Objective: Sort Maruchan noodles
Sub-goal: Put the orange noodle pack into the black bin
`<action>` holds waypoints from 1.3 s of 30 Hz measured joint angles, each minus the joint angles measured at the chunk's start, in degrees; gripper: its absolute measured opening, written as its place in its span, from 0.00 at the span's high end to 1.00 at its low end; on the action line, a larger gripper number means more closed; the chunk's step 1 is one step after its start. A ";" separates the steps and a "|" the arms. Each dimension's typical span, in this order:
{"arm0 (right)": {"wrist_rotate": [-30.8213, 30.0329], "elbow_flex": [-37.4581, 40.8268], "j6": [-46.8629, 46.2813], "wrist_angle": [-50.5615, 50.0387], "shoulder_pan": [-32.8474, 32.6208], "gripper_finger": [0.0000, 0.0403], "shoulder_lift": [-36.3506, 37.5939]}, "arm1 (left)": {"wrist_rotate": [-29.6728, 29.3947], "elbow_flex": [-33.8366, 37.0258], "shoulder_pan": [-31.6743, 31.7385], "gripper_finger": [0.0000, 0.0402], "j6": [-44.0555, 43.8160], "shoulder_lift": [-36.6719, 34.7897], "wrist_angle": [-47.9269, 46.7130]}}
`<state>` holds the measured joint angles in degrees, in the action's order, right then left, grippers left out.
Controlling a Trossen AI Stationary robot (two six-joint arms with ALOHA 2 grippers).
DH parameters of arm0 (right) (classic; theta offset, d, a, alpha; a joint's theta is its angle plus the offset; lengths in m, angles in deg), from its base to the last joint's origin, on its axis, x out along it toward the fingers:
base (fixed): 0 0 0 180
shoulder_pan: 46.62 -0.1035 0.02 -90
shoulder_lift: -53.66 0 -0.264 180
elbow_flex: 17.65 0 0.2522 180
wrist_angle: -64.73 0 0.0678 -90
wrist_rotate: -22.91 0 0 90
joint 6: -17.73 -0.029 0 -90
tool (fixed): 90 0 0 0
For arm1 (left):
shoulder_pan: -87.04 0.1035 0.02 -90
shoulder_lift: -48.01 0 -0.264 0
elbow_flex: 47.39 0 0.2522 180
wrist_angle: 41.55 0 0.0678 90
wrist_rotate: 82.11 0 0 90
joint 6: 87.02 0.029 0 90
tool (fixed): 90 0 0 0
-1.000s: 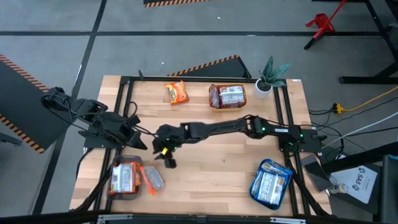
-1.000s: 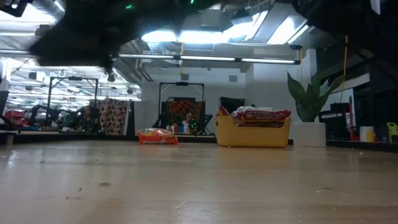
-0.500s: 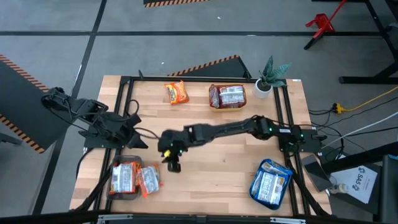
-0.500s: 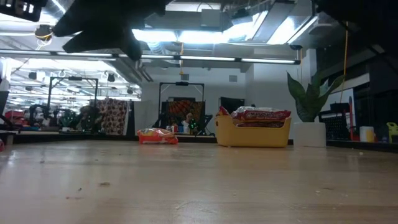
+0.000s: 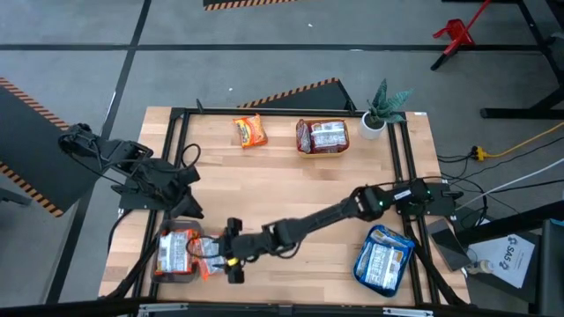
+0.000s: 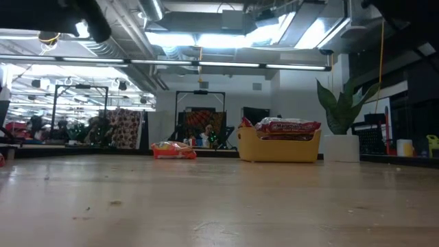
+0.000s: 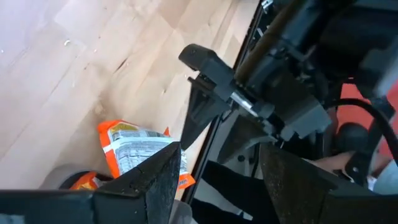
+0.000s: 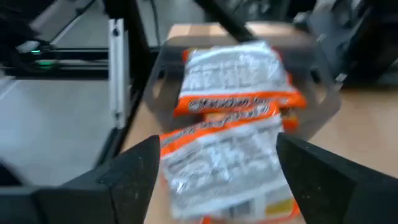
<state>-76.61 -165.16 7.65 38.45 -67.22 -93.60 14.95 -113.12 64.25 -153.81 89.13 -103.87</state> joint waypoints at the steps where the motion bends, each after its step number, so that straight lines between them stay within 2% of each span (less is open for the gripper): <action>1: -1.88 0.00 1.29 1.79 -0.56 0.22 -0.69 | 0.20 0.00 0.00 0.47 0.26 -0.02 0.00; 5: -7.78 0.00 9.51 6.43 -2.29 0.24 -3.68 | 1.10 0.00 0.00 0.47 1.38 -0.02 -0.24; 7: -7.89 0.00 11.71 7.77 -2.89 0.26 -4.86 | 1.15 0.00 0.00 0.47 1.38 -0.02 -1.79; 17: -14.87 0.02 14.88 8.36 -5.92 0.28 -5.83 | -0.89 0.03 -0.02 0.47 1.33 0.01 -9.78; 21: -16.26 0.02 10.45 6.24 -6.07 0.28 -5.83 | -1.53 1.87 -0.39 0.47 -0.44 0.32 -10.22; 25: -18.45 -1.14 10.74 6.05 -6.70 0.28 -5.79 | 0.21 6.97 -3.21 0.48 -0.45 2.58 -9.94; 29: -19.28 -1.25 10.53 6.15 -7.82 0.28 -5.48 | 2.09 12.35 -5.94 0.49 0.52 5.44 -4.64; 34: -20.07 -1.25 10.39 4.59 -8.35 0.28 -5.59 | 0.32 13.86 -7.65 0.50 1.87 8.19 -0.37; 39: -21.88 -1.23 10.55 3.93 -7.76 0.28 -5.61 | 2.23 14.21 -10.39 0.50 2.39 12.12 -0.13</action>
<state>-98.49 -166.39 18.20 42.38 -74.98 -99.21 17.18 -98.91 53.86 -151.42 101.25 -104.00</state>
